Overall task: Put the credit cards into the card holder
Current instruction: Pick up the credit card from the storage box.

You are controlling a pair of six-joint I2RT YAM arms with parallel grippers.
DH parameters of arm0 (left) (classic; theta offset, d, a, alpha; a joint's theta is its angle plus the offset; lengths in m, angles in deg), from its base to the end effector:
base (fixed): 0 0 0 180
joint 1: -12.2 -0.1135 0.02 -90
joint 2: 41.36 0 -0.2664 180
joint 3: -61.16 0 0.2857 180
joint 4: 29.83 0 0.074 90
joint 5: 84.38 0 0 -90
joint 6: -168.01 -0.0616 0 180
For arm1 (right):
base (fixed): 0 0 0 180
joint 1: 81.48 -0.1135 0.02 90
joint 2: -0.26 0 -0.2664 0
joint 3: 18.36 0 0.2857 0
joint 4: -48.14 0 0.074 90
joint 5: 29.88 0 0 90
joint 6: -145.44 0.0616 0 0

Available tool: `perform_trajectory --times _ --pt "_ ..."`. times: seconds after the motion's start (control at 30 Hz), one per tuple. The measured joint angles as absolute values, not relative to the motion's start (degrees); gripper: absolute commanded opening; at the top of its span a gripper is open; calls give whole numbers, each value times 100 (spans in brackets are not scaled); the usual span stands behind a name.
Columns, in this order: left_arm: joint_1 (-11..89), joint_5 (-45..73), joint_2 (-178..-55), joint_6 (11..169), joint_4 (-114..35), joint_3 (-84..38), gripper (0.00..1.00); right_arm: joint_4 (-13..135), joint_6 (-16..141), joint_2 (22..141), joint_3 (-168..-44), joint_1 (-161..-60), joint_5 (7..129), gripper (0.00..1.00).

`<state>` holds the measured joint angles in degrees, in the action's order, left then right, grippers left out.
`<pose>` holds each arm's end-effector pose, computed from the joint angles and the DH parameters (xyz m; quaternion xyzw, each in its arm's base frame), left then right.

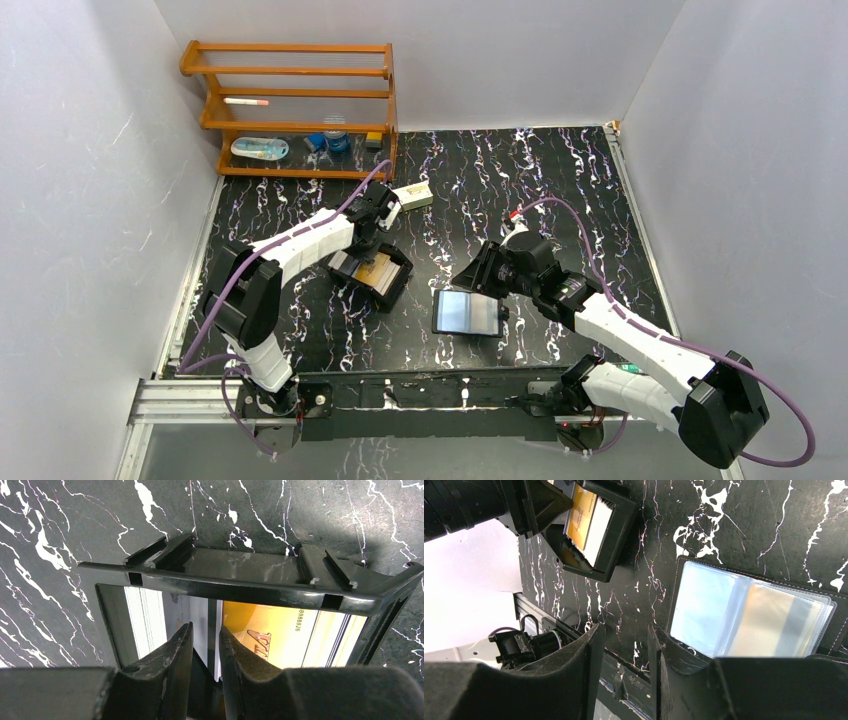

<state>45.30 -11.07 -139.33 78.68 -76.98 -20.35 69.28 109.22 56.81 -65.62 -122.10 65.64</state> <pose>0.3364 -0.1982 0.1772 0.2372 0.9342 0.0696 0.2572 0.2024 0.1814 0.2211 0.0756 0.8639 0.3924 0.3065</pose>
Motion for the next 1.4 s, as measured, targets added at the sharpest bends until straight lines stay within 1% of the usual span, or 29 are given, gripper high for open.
perform_trajectory --times 0.6,0.93,1.17,1.4 --pt "4493 -1349 -13938 7842 -7860 -2186 21 6928 10905 5688 -6562 -12210 6542 45" --pt "4497 -1257 -13981 7796 -7844 -2186 15 6931 10878 5688 -6562 -12210 6538 45" --pt "4499 -1305 -14119 7748 -7807 -2184 14 6931 10861 5690 -6562 -12210 6520 45" --pt "4499 -1561 -14141 7765 -7794 -2182 17 6948 10854 5690 -6562 -12210 6518 45"
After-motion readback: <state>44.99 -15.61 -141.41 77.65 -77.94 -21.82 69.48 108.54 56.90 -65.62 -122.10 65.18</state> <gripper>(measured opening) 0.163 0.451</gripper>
